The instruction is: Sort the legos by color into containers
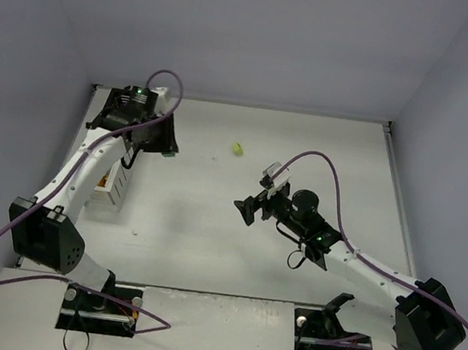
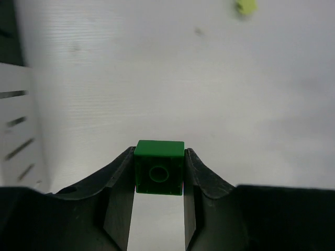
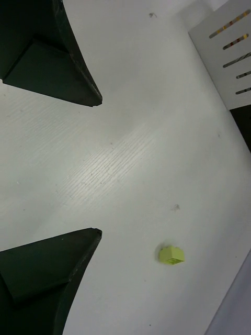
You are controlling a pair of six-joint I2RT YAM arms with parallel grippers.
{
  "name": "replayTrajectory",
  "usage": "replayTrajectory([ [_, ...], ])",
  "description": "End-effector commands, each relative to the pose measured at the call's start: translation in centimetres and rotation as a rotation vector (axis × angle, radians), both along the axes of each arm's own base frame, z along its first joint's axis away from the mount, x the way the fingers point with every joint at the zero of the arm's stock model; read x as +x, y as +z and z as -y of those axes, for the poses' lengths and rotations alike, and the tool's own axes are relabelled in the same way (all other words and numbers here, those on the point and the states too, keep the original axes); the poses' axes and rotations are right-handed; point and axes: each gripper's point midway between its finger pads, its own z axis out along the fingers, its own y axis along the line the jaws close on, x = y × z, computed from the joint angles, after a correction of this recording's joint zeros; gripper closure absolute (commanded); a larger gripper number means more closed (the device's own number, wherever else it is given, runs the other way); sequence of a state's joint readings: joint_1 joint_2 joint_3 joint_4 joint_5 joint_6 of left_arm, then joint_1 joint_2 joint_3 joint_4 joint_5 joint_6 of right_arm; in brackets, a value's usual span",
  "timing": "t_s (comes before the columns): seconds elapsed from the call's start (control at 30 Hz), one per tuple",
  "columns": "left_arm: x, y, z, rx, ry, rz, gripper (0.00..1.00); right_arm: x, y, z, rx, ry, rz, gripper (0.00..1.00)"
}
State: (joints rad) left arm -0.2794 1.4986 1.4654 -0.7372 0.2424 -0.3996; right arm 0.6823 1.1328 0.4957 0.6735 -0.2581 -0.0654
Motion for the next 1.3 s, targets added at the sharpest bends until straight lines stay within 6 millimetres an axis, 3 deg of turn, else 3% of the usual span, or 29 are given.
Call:
replayTrajectory([
  [0.0, 1.7, 3.3, -8.0, 0.184, 0.248, 0.123, 0.98, 1.5, 2.1, -0.1, 0.072, -0.064, 0.042, 0.02],
  [0.17, 4.0, 4.0, -14.6, 0.257, 0.445, 0.172, 0.98, 1.5, 2.0, 0.0, 0.084, -0.074, 0.039, 0.02],
  [0.2, 4.1, 3.8, -16.1, 0.269, 0.482, 0.154, 0.98, 1.5, 2.0, 0.0, 0.086, -0.078, 0.037, 0.02],
  [0.27, 4.6, 3.0, -17.0, 0.294, 0.505, 0.115, 0.98, 1.7, 1.7, 0.2, 0.080, -0.092, 0.033, 0.02],
  [0.3, 4.5, 2.8, -18.8, 0.308, 0.551, 0.098, 0.98, 1.8, 1.7, 0.3, 0.078, -0.096, 0.033, 0.02],
  [0.5, 4.7, -0.3, -21.4, 0.320, 0.613, 0.028, 0.97, 1.7, 1.7, 0.2, 0.083, -0.095, 0.031, 0.02],
  [0.57, 4.9, -1.3, -21.9, 0.324, 0.617, 0.002, 0.90, 1.7, 1.5, 0.2, 0.082, -0.093, 0.027, 0.02],
  [0.73, 5.4, -2.6, -21.6, 0.306, 0.595, -0.030, 0.67, 1.7, 1.3, 0.1, 0.077, -0.091, 0.021, 0.02],
  [0.77, 5.5, -2.6, -21.5, 0.302, 0.595, -0.027, 0.57, 1.8, 1.3, 0.2, 0.077, -0.094, 0.021, 0.02],
  [0.87, 5.5, -2.4, -21.4, 0.293, 0.595, -0.022, 0.46, 1.9, 1.4, 0.4, 0.077, -0.108, 0.023, 0.02],
  [1.07, 5.7, -0.4, -20.2, 0.252, 0.575, 0.035, 0.38, 2.1, 1.1, 0.5, 0.072, -0.119, 0.017, 0.02],
  [1.17, 6.7, 0.9, -16.9, 0.233, 0.491, 0.091, 0.38, 2.8, 1.0, 1.3, 0.086, -0.182, -0.003, 0.02],
  [1.2, 7.1, 1.0, -14.1, 0.236, 0.420, 0.108, 0.38, 3.0, 0.7, 1.8, 0.094, -0.213, -0.024, 0.02],
  [1.27, 7.9, 1.8, -11.5, 0.233, 0.362, 0.143, 0.38, 4.5, -0.1, 3.7, 0.095, -0.319, -0.064, 0.02],
])
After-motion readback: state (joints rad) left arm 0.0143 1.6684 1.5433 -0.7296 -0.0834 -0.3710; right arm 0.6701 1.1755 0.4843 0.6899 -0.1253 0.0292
